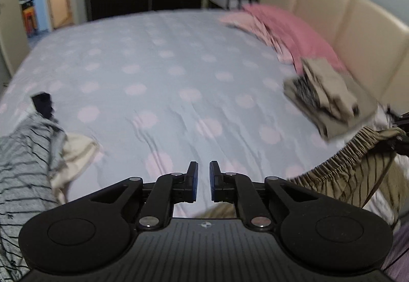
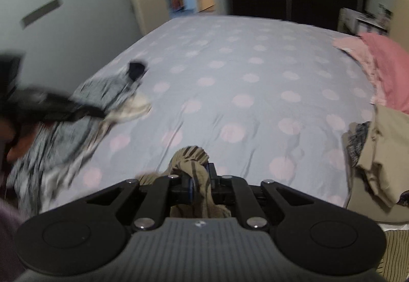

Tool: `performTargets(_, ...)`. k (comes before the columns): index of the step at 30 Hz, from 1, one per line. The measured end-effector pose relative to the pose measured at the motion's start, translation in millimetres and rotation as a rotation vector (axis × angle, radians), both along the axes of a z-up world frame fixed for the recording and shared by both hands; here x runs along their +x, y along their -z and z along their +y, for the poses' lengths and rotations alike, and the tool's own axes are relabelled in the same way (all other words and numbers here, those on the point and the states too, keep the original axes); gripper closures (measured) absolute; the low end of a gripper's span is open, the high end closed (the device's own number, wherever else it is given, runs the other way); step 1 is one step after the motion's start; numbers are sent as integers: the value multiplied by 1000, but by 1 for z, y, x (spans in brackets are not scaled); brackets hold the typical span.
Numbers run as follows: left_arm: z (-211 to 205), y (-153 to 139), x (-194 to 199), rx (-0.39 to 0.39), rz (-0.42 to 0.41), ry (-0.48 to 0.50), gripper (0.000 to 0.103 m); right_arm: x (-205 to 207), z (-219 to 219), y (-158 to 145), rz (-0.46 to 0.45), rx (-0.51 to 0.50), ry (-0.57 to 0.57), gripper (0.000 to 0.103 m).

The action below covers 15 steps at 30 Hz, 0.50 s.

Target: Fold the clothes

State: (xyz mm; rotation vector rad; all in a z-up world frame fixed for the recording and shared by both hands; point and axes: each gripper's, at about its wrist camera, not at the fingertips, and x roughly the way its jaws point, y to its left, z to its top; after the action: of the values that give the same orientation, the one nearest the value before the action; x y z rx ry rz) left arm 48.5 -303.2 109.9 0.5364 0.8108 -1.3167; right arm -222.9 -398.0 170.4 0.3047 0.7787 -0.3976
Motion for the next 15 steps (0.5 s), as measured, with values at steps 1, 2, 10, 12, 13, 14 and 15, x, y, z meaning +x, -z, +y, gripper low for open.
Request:
performTargets(1, -1, 8, -4, 18, 2, 15, 92, -5, 8, 9, 19, 3, -18, 93)
performTargets(2, -3, 16, -7, 35, 5, 29, 91, -11, 16, 19, 37, 5, -35, 93)
performTargets(10, -17, 65, -37, 126, 38, 102, 71, -49, 84, 127, 206, 119, -146, 92)
performTargets(12, -21, 73, -42, 142, 42, 111, 68, -55, 99, 153, 257, 139, -177, 91)
performTargets(13, -24, 78, -44, 151, 51, 114, 66, -58, 103, 160, 267, 145, -182, 91)
performTargets(14, -26, 81, -47, 160, 60, 118, 65, -61, 107, 166, 273, 150, -184, 91)
performTargets(15, -29, 85, -49, 168, 70, 122, 65, -63, 110, 171, 279, 156, -185, 91)
